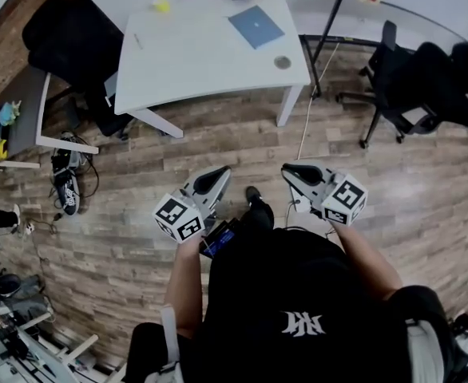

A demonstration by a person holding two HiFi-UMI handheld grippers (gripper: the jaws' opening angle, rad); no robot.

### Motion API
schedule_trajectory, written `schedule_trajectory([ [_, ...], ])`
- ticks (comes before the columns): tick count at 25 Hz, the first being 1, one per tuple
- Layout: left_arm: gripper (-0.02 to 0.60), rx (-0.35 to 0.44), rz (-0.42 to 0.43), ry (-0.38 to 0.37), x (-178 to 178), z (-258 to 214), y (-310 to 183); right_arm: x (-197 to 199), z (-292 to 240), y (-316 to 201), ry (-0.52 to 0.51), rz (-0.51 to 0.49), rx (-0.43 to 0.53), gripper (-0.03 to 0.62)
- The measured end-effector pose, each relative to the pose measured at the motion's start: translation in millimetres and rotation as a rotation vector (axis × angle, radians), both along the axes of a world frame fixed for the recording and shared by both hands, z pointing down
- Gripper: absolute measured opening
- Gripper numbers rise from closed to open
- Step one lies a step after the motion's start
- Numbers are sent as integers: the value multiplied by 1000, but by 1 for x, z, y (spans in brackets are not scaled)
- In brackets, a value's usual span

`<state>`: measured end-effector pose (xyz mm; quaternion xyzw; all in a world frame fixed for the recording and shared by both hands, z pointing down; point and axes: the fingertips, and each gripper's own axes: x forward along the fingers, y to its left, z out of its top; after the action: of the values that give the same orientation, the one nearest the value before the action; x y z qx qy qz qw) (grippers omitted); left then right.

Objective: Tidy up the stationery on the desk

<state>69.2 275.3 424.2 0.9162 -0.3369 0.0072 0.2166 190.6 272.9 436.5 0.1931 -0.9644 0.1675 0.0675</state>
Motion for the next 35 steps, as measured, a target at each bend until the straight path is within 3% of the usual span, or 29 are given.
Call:
schedule_trajectory([
  [11,0,57,16,55,-35,-14,-111,-34,-6,-100,50,22,14,49],
  [25,0,5,38,50,-41,0,-225,-23,3,-230,52,96,19,49],
  [35,0,-71,-2,12,-31,11,-342,-31,15,-356,81,19,16,49],
])
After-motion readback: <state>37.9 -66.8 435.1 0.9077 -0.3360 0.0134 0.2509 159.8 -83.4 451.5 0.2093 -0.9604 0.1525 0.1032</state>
